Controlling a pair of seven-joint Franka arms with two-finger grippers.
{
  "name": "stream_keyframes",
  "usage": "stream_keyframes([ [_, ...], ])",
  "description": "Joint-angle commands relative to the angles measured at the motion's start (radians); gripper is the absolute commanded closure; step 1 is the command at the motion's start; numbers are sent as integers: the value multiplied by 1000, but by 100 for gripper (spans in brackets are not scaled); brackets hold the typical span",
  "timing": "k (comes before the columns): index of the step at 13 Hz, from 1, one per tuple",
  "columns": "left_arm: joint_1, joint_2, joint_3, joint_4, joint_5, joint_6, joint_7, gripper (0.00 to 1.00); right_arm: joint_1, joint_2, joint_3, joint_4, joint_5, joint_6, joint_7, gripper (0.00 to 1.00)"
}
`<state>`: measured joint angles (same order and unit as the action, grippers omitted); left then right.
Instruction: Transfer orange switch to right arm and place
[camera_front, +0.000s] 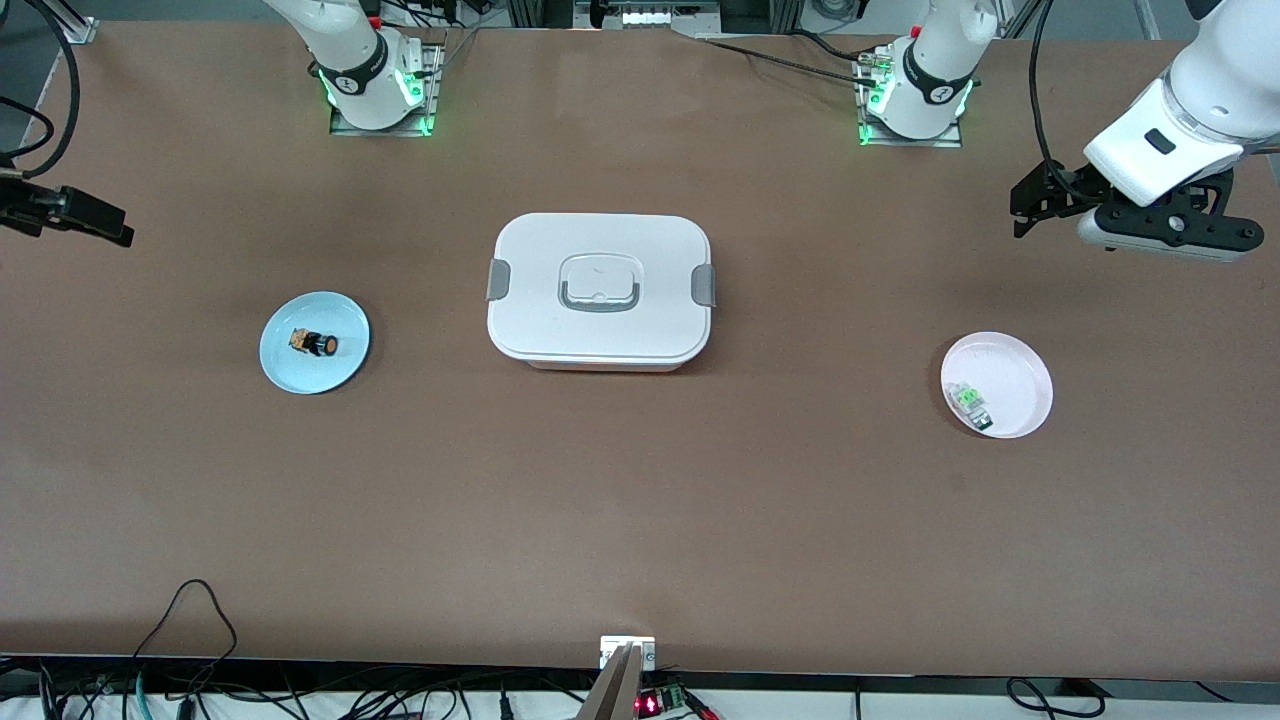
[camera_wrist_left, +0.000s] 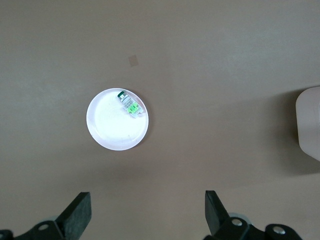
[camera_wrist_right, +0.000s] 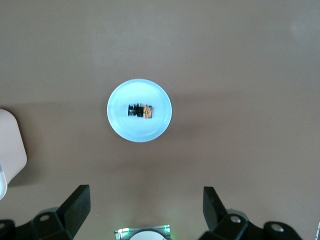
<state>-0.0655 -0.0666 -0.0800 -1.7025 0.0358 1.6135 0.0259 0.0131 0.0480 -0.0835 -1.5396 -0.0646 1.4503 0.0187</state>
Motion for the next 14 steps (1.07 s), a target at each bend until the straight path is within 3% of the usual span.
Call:
stream_keyframes([
  [1,1,4,-4,21,12,-18,-7,0,1,-82,-1,-76,3,10,6,0],
  [5,1,4,-6,21,10,-20,-7,0,-1,-175,4,-198,11,120,10,0],
  [14,1,4,-6,21,12,-20,-6,0,8,-151,8,-122,20,104,-11,0],
])
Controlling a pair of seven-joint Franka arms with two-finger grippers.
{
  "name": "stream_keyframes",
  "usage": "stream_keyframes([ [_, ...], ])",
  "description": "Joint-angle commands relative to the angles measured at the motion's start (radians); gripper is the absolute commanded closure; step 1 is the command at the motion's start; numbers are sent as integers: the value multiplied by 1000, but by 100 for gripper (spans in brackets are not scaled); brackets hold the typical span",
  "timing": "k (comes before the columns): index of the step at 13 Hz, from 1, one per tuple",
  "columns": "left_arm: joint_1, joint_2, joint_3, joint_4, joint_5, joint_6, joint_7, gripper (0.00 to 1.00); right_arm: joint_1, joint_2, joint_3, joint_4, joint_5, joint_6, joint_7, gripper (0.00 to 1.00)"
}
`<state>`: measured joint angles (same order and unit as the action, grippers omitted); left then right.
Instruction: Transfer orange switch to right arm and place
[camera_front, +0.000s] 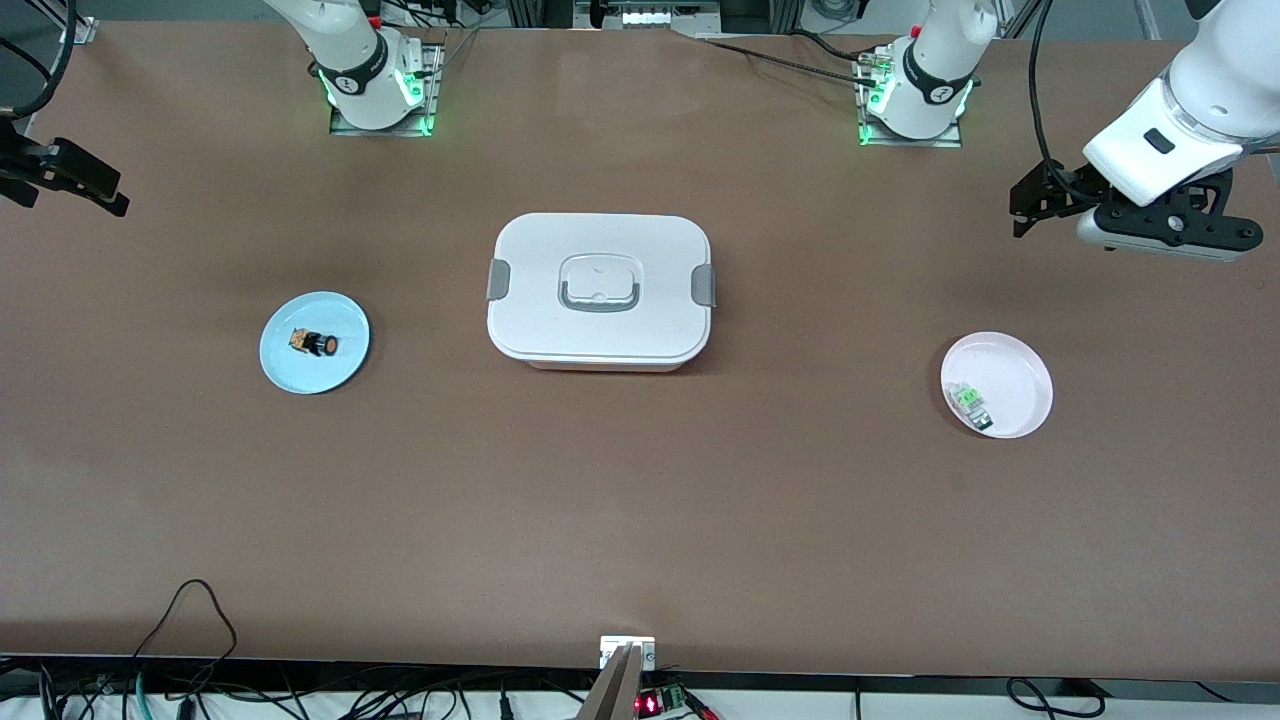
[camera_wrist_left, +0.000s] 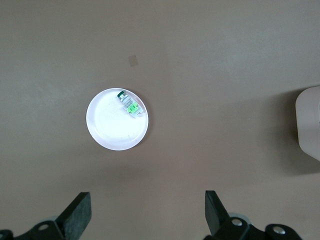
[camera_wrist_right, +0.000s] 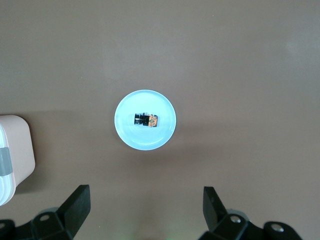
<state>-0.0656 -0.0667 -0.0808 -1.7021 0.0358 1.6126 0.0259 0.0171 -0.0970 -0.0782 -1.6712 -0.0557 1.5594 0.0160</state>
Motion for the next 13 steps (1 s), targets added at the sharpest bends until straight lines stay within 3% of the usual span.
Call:
stream_keyframes([
  [1,1,4,-4,21,12,-19,-6,0,4,-6,3,10,11,-21,-10,0],
  [13,1,4,-5,21,12,-19,-6,0,4,-12,2,11,10,-58,-22,0],
])
